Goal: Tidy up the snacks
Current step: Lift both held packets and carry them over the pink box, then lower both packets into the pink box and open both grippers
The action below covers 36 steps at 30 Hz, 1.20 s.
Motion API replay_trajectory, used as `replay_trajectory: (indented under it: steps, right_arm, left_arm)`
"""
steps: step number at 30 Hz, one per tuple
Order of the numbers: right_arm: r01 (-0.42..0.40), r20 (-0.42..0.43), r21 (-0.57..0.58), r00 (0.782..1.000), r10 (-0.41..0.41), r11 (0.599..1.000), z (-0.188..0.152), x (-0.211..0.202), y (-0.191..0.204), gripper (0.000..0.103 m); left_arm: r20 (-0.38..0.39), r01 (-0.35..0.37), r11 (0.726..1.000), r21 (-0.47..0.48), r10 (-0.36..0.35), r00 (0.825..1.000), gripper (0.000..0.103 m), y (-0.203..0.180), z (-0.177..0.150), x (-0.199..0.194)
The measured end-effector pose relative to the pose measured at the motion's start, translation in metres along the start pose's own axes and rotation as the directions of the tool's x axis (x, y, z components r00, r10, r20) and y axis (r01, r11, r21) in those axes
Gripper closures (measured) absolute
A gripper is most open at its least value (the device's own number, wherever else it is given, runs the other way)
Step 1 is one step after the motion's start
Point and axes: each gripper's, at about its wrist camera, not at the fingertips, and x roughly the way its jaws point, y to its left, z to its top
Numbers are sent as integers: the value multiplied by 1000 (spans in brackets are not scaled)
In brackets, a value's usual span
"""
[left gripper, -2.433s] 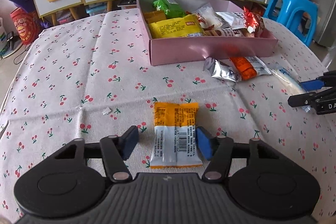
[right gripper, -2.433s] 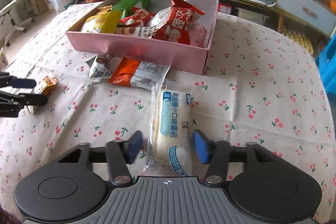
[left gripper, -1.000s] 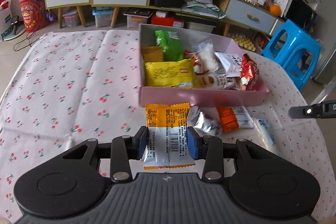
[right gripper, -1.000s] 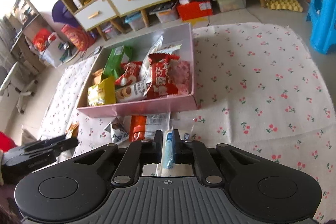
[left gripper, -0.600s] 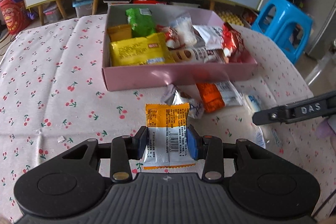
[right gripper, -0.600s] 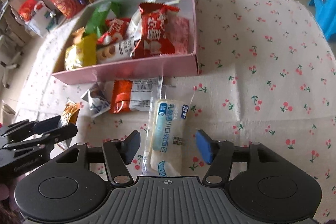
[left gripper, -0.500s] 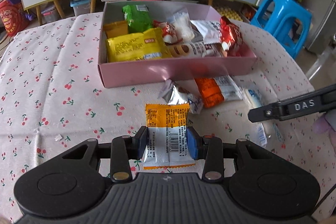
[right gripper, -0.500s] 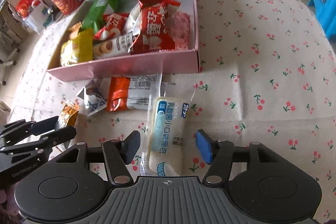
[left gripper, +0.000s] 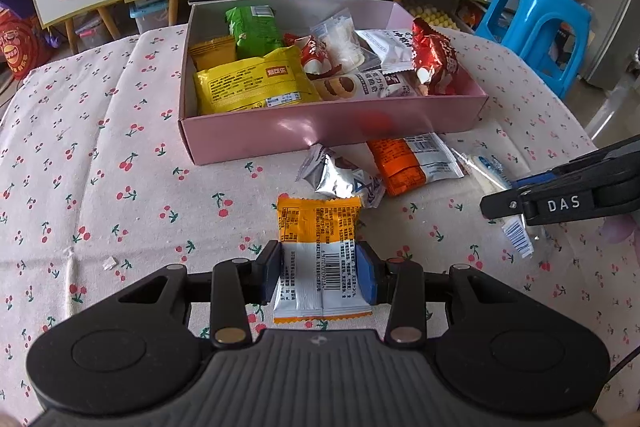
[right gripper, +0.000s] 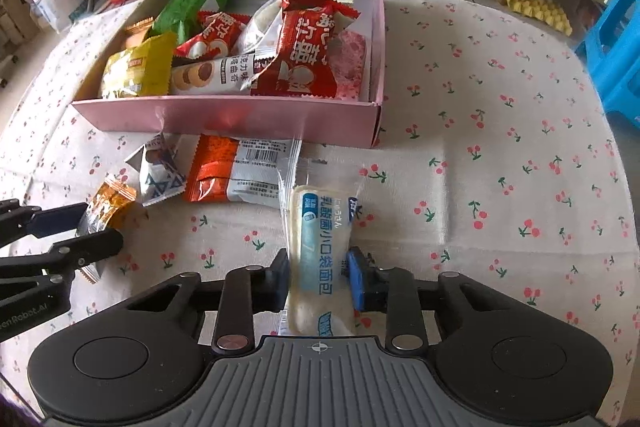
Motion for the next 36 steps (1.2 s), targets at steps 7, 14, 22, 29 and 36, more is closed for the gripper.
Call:
replay_trajectory:
  steps: [7, 14, 22, 29, 36]
  right_arm:
    - [-32, 19, 15, 999, 32, 999, 2, -10, -2, 82]
    - [-207, -2, 145, 978, 209, 968, 4, -12, -17, 83]
    - [-371, 66, 240, 928, 366, 897, 14, -33, -24, 83]
    - [-429, 159, 283, 903, 399, 858, 54, -44, -26, 83]
    - [-416, 212, 278, 906, 367, 866, 113, -37, -22, 83]
  left_arm:
    - [9, -4, 1000, -19, 4, 1000, 66, 3, 2, -3]
    - [25, 4, 999, -34, -3, 1000, 66, 4, 6, -7]
    - [68, 6, 997, -74, -1, 998, 66, 9, 16, -16]
    - [141, 11, 998, -69, -2, 990, 66, 10, 51, -19]
    - [190, 27, 999, -34, -20, 982, 66, 10, 99, 5]
